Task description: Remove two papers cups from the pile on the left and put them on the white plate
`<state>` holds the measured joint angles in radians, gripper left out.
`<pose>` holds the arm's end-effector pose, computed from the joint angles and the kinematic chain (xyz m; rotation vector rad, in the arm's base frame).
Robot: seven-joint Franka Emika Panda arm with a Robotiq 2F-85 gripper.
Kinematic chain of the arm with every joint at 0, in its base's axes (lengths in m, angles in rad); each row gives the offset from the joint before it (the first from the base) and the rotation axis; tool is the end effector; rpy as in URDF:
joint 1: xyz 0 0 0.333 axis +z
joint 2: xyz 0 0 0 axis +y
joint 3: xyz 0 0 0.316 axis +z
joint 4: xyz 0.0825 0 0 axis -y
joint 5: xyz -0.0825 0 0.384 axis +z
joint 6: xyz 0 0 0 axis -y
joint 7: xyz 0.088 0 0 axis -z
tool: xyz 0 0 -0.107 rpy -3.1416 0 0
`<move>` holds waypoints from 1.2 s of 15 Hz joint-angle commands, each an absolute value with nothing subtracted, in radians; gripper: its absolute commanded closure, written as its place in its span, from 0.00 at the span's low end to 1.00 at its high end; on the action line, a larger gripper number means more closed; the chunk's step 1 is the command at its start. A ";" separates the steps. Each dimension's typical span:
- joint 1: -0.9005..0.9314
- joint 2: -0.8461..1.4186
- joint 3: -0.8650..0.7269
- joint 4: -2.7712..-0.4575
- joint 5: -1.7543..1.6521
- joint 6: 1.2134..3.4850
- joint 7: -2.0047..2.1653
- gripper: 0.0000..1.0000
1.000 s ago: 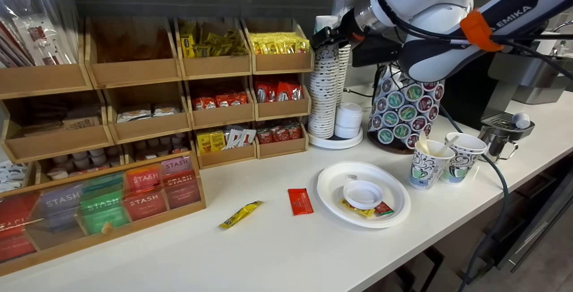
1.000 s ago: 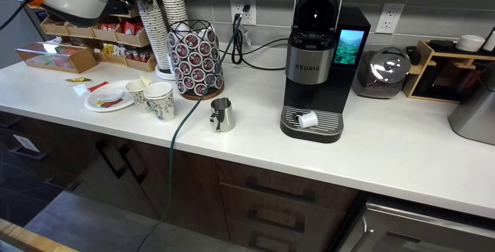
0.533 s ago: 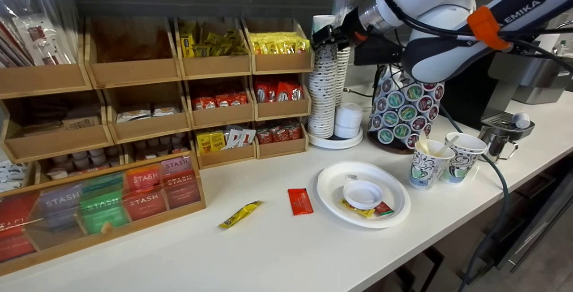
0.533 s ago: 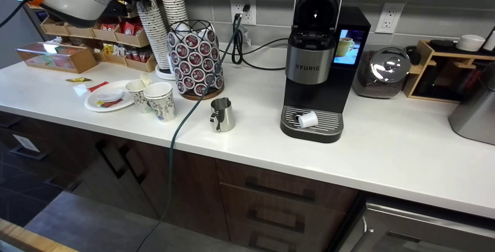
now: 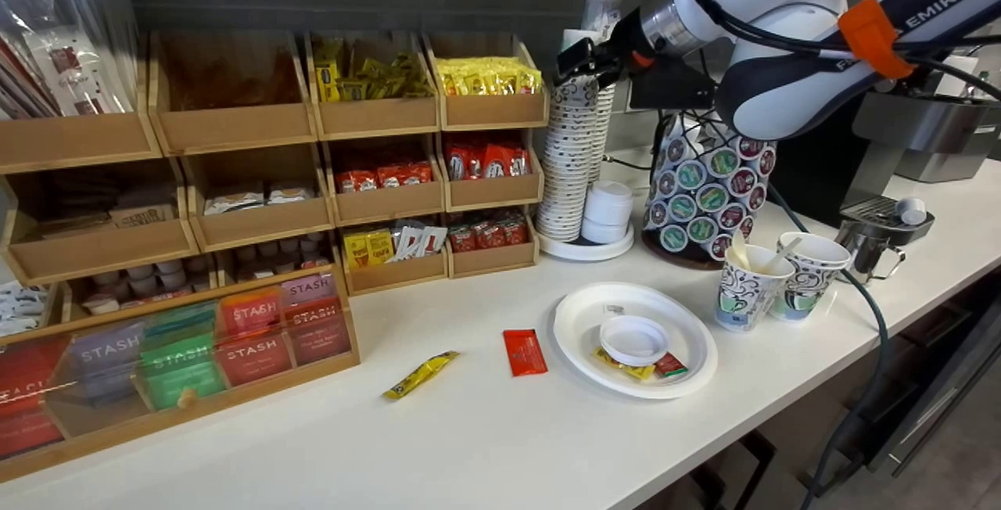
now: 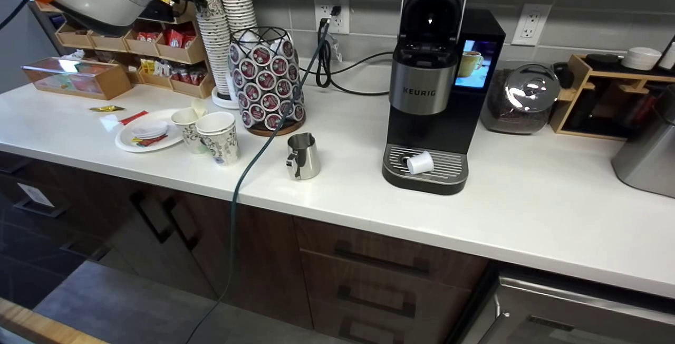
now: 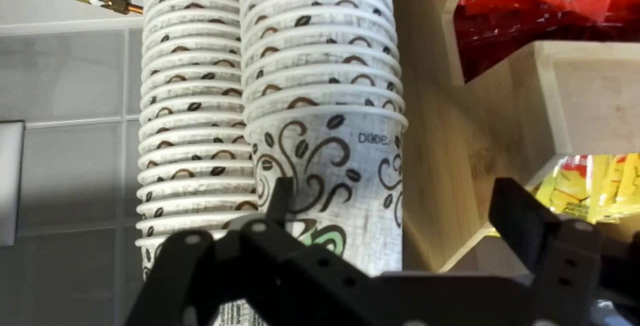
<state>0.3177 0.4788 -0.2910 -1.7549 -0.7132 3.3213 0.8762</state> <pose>0.6847 0.1204 0.4141 -2.6315 -0.0433 -1.5214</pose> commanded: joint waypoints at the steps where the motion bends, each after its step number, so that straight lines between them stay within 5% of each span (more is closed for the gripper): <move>1: 0.315 0.467 -0.293 -1.766 -0.717 3.319 0.874 0.00; 18: 0.294 0.436 -0.300 -1.764 -0.706 3.345 0.884 0.00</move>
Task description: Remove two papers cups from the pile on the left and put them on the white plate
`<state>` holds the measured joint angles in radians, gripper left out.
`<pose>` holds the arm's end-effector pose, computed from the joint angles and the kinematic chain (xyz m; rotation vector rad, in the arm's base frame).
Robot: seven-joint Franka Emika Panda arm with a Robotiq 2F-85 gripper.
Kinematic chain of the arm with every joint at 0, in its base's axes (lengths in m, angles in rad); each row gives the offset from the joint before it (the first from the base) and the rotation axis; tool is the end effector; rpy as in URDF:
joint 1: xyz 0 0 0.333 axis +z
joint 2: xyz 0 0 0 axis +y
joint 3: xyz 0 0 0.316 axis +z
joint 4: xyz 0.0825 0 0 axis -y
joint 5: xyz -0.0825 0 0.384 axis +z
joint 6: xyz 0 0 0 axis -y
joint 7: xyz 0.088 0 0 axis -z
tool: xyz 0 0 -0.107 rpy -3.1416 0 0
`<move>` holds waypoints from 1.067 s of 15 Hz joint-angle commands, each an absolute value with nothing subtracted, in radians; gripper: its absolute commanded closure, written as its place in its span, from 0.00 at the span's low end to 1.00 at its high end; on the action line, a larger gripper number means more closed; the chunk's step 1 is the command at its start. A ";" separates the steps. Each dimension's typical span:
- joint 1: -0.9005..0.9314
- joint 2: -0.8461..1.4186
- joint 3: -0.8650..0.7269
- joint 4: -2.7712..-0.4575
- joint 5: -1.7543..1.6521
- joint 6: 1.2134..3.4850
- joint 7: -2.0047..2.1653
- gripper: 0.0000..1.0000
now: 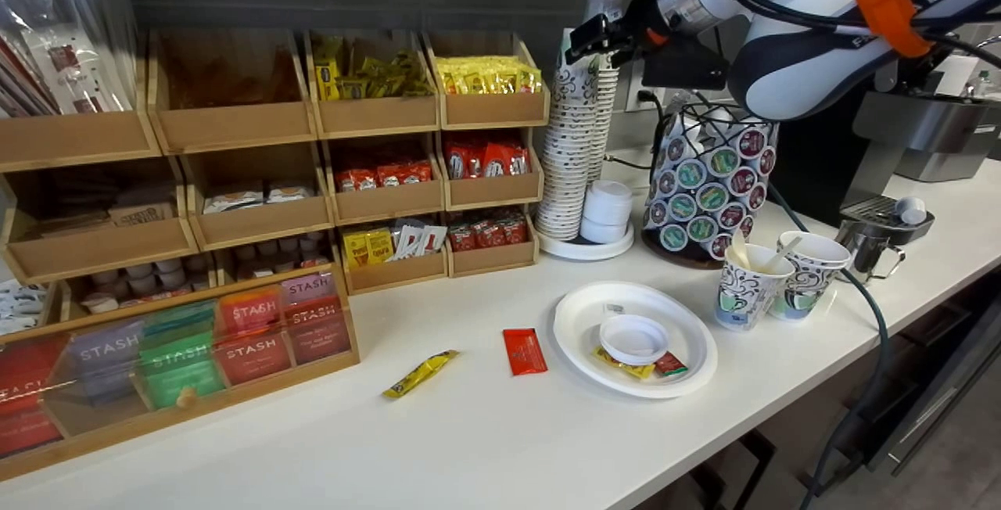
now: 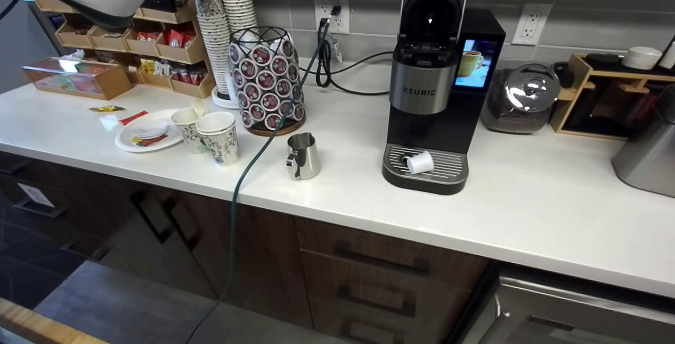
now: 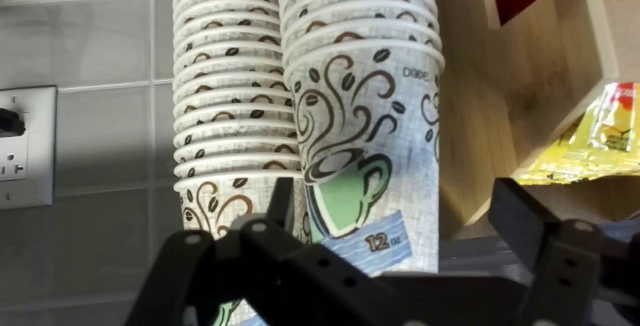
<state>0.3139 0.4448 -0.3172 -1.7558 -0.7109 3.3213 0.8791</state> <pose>0.6844 0.1016 0.4384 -2.6144 -0.0034 -1.5752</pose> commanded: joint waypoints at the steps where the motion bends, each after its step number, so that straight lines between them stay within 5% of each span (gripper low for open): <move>1: 0.318 0.445 -0.338 -1.746 -0.700 3.345 0.890 0.00; 16: 0.429 0.540 -0.471 -1.636 -0.653 3.339 0.932 0.00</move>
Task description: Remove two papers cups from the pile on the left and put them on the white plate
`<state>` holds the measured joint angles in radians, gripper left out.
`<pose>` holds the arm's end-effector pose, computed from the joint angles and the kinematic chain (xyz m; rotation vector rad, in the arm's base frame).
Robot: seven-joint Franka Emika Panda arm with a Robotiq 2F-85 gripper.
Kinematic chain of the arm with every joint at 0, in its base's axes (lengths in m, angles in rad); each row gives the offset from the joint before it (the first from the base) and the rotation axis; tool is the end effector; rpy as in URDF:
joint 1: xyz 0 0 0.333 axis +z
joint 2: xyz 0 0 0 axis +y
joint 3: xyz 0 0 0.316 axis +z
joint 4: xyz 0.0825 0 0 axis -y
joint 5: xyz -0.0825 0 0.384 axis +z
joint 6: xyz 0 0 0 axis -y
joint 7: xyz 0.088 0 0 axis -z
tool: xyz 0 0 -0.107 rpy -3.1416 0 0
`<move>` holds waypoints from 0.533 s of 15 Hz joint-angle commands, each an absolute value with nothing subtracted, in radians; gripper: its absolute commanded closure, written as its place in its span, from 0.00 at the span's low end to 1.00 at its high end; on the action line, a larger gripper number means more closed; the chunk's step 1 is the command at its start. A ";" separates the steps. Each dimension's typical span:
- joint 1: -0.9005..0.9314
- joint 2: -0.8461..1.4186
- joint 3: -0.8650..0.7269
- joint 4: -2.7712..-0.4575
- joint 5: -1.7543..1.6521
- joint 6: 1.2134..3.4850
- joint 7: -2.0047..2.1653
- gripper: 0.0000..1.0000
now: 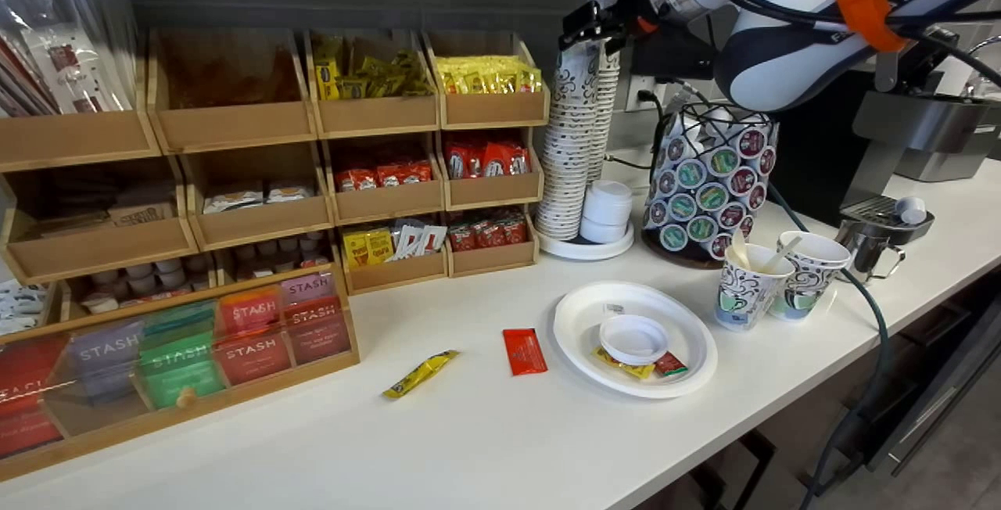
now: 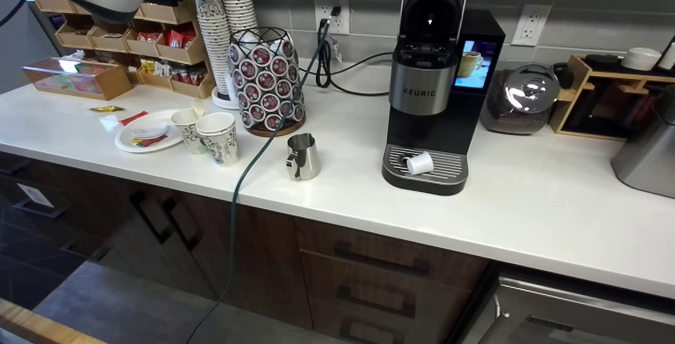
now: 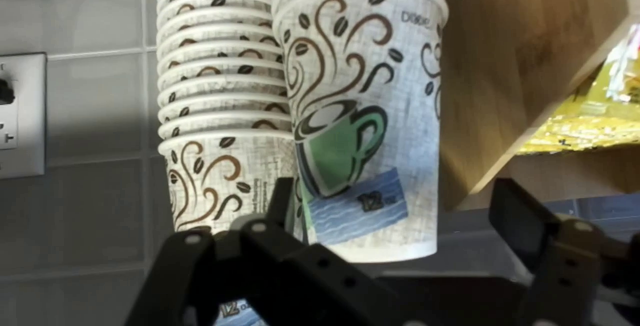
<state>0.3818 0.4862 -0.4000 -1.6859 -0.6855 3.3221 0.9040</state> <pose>0.6977 0.1067 0.4504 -2.5903 0.0164 -1.6393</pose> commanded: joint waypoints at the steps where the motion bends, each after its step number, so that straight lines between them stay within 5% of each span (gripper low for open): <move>1: 0.443 0.553 -0.493 -1.624 -0.647 3.338 0.937 0.00; 3: 0.462 0.570 -0.521 -1.610 -0.636 3.336 0.951 0.00; 4: 0.470 0.577 -0.531 -1.606 -0.633 3.333 0.955 0.25; 8: 0.493 0.595 -0.563 -1.594 -0.622 3.345 0.970 0.51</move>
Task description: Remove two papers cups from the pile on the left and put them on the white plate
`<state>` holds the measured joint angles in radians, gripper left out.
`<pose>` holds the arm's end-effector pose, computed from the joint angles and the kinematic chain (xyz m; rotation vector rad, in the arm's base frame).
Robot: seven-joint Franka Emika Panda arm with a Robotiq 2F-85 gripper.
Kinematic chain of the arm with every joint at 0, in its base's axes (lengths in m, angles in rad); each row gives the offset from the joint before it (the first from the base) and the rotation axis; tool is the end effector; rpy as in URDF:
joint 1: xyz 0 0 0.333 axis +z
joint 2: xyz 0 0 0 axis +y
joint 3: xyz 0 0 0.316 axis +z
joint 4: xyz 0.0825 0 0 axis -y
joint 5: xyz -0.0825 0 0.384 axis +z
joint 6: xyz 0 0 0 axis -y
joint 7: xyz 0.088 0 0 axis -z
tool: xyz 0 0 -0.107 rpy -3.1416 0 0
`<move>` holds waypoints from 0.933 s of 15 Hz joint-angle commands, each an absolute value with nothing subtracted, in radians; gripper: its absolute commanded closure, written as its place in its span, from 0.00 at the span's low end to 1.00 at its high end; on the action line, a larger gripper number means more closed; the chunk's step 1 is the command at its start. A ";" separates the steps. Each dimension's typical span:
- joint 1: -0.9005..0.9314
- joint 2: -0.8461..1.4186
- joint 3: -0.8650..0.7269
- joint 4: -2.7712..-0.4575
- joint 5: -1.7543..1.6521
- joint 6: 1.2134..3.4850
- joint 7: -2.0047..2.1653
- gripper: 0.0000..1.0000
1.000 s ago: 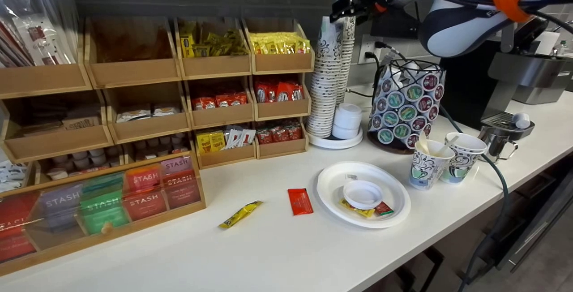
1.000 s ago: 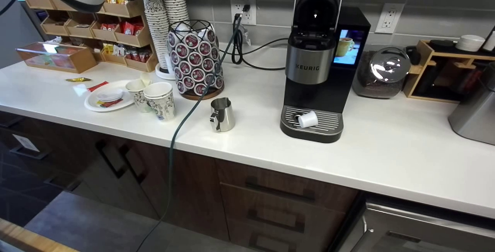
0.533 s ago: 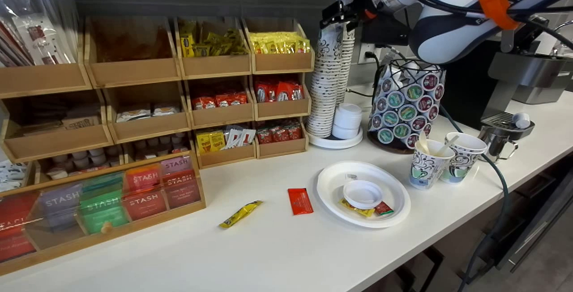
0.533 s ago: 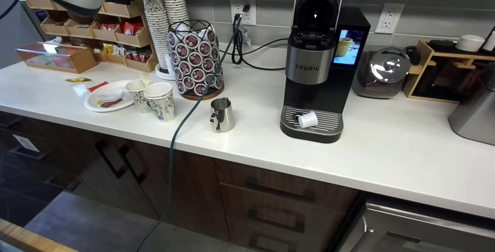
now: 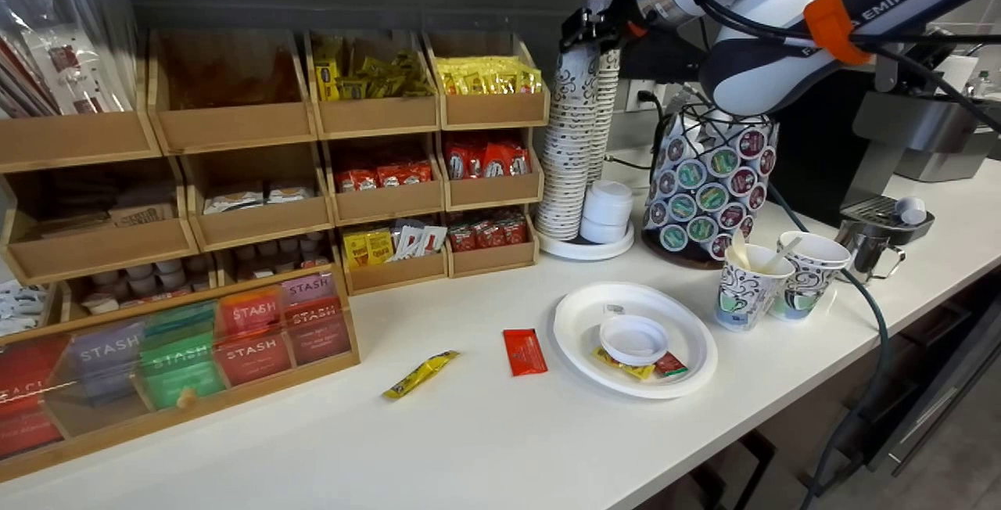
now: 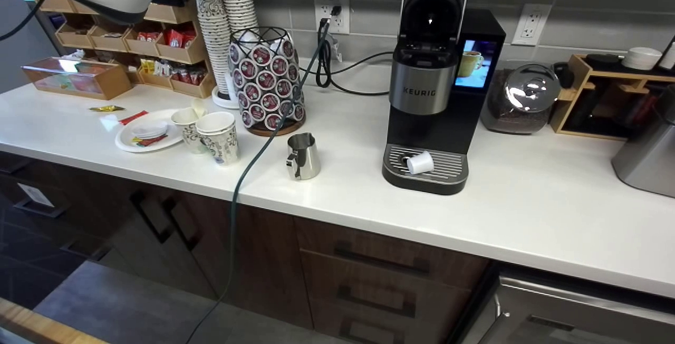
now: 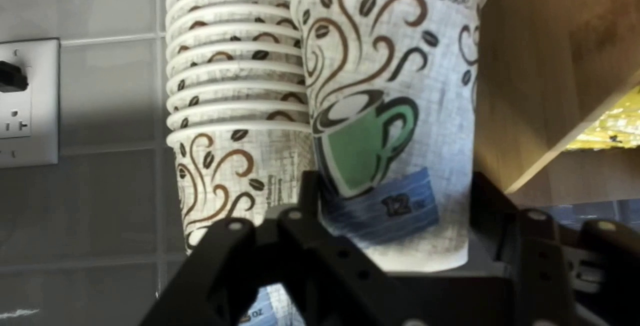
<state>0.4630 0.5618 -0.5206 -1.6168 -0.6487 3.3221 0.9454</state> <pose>0.7140 0.1053 0.4458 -2.5984 0.0596 -1.6938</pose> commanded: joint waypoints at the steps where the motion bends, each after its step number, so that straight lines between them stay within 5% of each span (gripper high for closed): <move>1: 0.498 0.595 -0.568 -1.592 -0.622 3.347 0.973 0.55; 14: 0.554 0.578 -0.674 -1.604 -0.610 3.422 1.006 0.55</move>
<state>0.5138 0.5694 -0.6203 -1.5984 -0.6366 3.3963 0.9988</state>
